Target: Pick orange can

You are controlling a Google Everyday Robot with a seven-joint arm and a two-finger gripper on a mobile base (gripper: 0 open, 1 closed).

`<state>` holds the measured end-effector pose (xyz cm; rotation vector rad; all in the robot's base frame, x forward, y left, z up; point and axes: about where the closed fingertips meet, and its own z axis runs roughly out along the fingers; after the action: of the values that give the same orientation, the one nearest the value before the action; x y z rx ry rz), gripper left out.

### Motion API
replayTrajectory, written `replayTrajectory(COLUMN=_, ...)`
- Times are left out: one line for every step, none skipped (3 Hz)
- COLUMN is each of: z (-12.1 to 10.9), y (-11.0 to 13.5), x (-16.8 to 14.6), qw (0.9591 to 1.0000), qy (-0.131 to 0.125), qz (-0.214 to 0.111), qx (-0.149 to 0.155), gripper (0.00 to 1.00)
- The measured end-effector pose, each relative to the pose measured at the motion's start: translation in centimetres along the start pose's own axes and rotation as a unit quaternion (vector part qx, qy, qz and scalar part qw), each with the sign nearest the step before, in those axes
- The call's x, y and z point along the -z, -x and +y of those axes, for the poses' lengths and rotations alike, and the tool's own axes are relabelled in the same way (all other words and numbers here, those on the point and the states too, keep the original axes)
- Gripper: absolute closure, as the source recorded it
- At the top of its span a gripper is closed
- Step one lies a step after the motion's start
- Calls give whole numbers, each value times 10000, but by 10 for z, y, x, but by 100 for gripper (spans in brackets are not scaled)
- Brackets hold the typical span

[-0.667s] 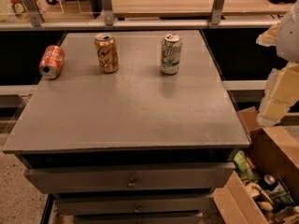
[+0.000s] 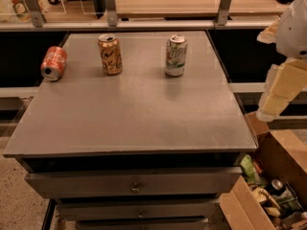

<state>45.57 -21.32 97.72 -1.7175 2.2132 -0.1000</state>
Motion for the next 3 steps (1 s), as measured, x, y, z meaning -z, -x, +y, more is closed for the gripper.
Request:
replayTrajectory(z=-30, y=13, x=-15, qw=9999, qy=-31, qz=-134, qx=-23, gripper=0)
replayTrajectory(z=-65, y=33, x=-35, qw=9997, qy=-76, qz=-226, qx=29, gripper=0)
replayTrajectory(z=-98, y=60, x=-53, qw=9991, qy=-141, qz=-370, qx=146, gripper=0)
